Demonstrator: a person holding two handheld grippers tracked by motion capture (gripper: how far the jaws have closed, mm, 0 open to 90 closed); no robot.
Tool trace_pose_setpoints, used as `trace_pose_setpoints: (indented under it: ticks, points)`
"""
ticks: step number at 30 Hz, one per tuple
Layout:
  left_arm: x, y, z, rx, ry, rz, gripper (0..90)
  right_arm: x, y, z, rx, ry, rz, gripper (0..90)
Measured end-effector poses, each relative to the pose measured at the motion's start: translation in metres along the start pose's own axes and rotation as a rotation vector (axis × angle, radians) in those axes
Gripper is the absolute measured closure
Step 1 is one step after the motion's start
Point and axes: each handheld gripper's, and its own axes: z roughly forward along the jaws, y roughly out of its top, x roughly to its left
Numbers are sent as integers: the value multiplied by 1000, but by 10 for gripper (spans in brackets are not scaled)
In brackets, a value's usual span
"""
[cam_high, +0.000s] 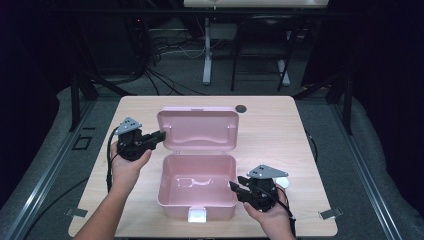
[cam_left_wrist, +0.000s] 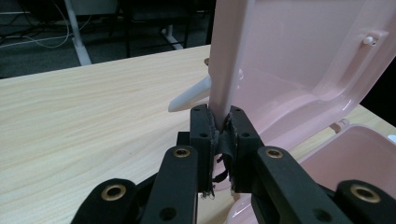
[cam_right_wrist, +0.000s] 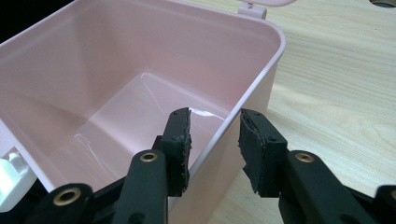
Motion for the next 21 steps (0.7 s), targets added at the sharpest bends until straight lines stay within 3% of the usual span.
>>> trace_pose_setpoints:
  ticks: [21]
  points:
    - [11,4,12,29,-14,-57,837,1,-1,2,6,0,3,624]
